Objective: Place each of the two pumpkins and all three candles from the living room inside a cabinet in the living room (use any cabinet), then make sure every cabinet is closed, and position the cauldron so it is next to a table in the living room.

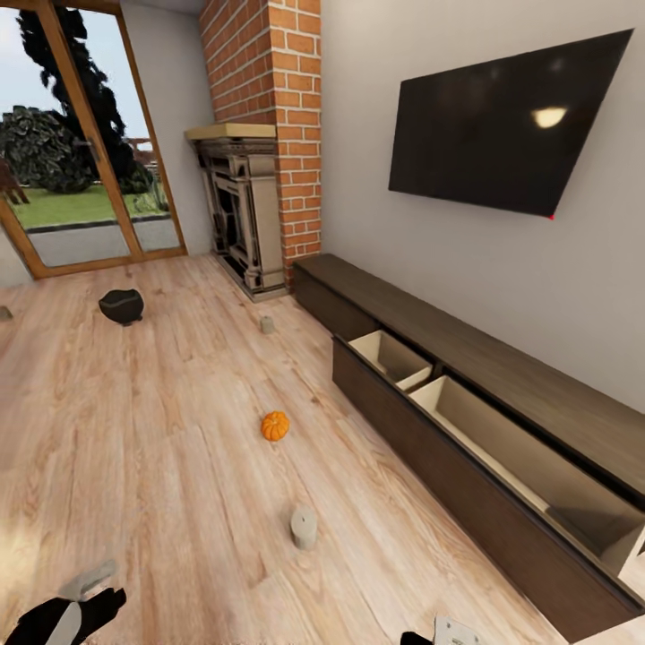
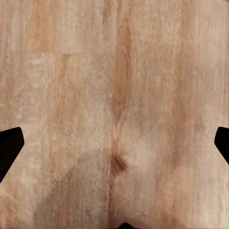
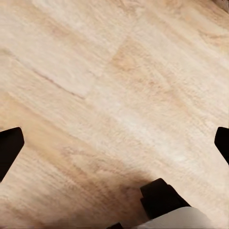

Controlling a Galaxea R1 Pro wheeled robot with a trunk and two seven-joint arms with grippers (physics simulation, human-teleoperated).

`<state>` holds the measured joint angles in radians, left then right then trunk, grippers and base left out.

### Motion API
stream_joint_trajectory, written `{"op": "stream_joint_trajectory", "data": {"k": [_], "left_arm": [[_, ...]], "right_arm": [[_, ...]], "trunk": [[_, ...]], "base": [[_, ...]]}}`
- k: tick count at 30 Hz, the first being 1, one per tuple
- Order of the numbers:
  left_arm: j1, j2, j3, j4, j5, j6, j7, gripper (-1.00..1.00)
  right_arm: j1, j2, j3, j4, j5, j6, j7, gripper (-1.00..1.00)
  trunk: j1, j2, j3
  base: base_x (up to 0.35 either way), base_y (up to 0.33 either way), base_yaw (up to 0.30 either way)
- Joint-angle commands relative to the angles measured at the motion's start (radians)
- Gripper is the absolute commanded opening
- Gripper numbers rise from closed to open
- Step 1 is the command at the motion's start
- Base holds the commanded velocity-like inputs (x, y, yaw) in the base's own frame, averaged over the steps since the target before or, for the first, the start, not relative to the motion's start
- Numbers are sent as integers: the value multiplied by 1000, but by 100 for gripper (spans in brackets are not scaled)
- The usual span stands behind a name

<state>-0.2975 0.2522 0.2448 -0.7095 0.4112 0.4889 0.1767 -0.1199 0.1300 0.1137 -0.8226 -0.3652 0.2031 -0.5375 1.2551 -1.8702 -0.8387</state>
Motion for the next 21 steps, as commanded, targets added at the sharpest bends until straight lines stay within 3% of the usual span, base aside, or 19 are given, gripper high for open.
{"op": "stream_joint_trajectory", "data": {"k": [1, 4, 11, 17, 21], "left_arm": [[0, 0, 0, 29, 0, -44, 0, 100], [0, -2, -4, 69, -1, -104, -4, 100], [0, -3, -11, 111, 0, -131, -11, 100], [0, -1, -14, 166, -1, -161, -29, 100], [0, 2, -16, 189, -2, -167, -80, 100]], "right_arm": [[0, 0, 4, 1, 0, 3, 0, 100], [-1, -1, 17, 10, 2, 3, 4, 100], [-1, -8, 52, 17, 3, 1, 7, 100], [-1, -7, 128, 21, 4, -14, 6, 100], [-1, -5, 172, 73, 5, -86, 5, 100]], "trunk": [[-4, 7, 2], [-15, 28, 8], [-19, 35, 3], [-19, 35, -1], [-19, 35, 3]], "base": [[0, 0, 212], [0, 0, 211], [0, 0, 209], [20, 0, 87], [234, 0, 10]]}}
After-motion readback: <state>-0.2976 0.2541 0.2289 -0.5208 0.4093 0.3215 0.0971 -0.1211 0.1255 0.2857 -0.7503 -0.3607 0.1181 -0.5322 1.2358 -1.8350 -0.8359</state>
